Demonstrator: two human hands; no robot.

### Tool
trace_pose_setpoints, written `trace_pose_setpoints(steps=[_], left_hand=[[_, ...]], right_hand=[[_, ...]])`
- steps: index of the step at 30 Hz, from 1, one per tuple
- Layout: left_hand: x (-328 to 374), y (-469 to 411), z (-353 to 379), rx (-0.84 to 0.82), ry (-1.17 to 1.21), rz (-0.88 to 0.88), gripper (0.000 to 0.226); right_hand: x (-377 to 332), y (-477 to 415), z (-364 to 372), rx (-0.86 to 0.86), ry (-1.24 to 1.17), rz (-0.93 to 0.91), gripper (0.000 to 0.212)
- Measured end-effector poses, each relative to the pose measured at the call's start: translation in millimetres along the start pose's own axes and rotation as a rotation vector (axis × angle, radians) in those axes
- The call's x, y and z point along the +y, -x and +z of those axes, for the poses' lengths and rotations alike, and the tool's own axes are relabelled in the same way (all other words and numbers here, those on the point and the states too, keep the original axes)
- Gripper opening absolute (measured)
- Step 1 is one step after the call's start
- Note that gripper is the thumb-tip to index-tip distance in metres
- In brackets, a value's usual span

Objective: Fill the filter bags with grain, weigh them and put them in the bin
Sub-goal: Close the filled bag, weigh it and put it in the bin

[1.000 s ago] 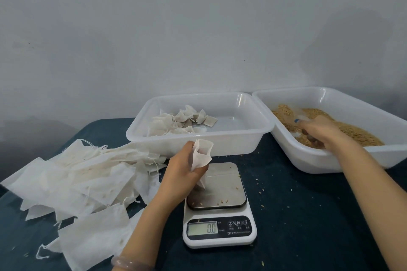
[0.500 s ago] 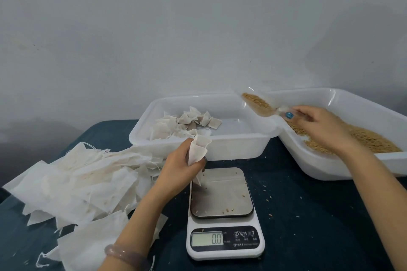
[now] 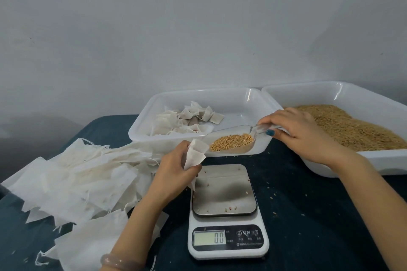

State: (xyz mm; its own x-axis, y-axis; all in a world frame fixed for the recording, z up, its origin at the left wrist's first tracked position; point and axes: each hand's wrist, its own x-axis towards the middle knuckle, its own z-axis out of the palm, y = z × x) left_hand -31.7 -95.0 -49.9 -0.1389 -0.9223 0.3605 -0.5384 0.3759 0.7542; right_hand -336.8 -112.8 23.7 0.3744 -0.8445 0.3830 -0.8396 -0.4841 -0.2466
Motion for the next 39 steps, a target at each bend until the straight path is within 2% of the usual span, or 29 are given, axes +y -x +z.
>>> trace_pose_setpoints(steps=[8,15,24,32,39], left_hand=[[3.6,2.9,-0.8,-0.029,-0.116,0.041,0.023],[16.6,6.8,3.4,-0.104,-0.08,0.093,0.027],[25.1,9.4,7.7,-0.143,0.094,0.064,0.032],[28.5,11.8,8.8,-0.14,0.179,0.08,0.024],[29.4,12.4,9.7,-0.149,0.217,0.059,0.031]], right_hand=[[-11.0,-8.1,-21.6,0.074,0.196,-0.137,0.032],[-21.9,-19.3,-32.3,0.194,0.396,-0.291,0.033],[-27.8,-23.7,-43.2,0.257,0.42,-0.394,0.031],[-32.6,-21.9,-50.6,0.27,0.424,-0.37,0.026],[-32.4,-22.2,-54.7,0.269,0.431,-0.363,0.025]])
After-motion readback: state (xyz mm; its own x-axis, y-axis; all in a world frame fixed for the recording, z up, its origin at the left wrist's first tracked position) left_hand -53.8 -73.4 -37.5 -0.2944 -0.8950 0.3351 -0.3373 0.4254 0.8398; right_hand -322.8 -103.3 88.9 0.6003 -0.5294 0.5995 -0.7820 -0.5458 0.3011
